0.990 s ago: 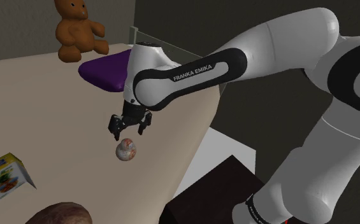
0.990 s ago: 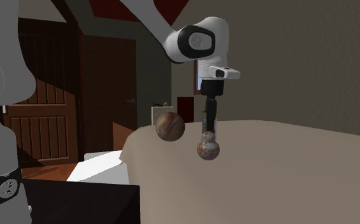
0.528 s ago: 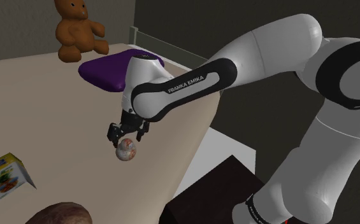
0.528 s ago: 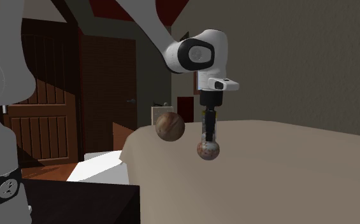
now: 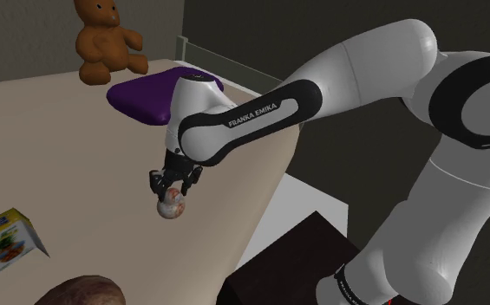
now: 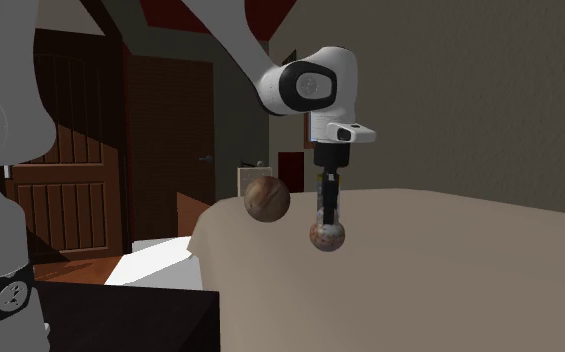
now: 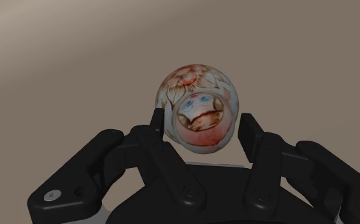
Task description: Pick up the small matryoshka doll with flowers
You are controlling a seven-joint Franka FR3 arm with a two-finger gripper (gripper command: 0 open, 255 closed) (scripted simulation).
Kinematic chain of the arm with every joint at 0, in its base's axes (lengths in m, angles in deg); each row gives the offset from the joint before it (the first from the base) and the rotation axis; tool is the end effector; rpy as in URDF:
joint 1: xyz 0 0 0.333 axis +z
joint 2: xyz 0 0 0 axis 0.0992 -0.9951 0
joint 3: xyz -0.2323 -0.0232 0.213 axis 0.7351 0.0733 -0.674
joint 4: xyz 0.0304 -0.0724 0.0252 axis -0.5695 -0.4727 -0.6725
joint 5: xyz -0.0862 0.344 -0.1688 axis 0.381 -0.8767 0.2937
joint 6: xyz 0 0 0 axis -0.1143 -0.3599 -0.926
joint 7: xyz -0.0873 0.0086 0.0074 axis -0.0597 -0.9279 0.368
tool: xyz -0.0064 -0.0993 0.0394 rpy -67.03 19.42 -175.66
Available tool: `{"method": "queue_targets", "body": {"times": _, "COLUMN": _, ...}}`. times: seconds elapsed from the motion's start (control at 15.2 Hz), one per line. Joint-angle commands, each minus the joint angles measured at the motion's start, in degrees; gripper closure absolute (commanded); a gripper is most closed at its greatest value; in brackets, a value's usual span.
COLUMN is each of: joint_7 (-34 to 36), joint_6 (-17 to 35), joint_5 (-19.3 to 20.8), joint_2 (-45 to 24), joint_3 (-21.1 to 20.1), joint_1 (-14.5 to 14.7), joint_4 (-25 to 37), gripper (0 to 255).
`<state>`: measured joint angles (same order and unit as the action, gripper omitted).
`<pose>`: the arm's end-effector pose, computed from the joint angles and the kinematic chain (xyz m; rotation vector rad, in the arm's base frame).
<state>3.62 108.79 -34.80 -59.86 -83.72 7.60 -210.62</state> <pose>0.4885 0.2966 0.3181 -3.0294 0.0389 0.0560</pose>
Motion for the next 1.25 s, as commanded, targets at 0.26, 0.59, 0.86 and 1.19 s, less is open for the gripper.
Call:
{"method": "queue_targets", "body": {"times": 0.26, "joint_7": -0.16, "joint_6": -2.02, "joint_5": -0.43, "joint_2": 1.39, "joint_3": -0.11, "joint_1": -0.18, "joint_4": 0.56, "gripper": 255}}
{"method": "queue_targets", "body": {"times": 0.59, "joint_7": -0.32, "joint_6": -5.57, "joint_5": -1.08, "joint_2": 3.63, "joint_3": -0.26, "joint_1": -0.4, "joint_4": 1.95, "gripper": 255}}
{"method": "queue_targets", "body": {"times": 0.86, "joint_7": -0.39, "joint_6": -8.44, "joint_5": -1.5, "joint_2": 5.23, "joint_3": -0.31, "joint_1": -0.55, "joint_4": 3.28, "gripper": 255}}
{"method": "queue_targets", "body": {"times": 1.19, "joint_7": -0.41, "joint_6": -10.73, "joint_5": -1.79, "joint_2": 6.37, "joint_3": -0.33, "joint_1": -0.65, "joint_4": 4.47, "gripper": 255}}
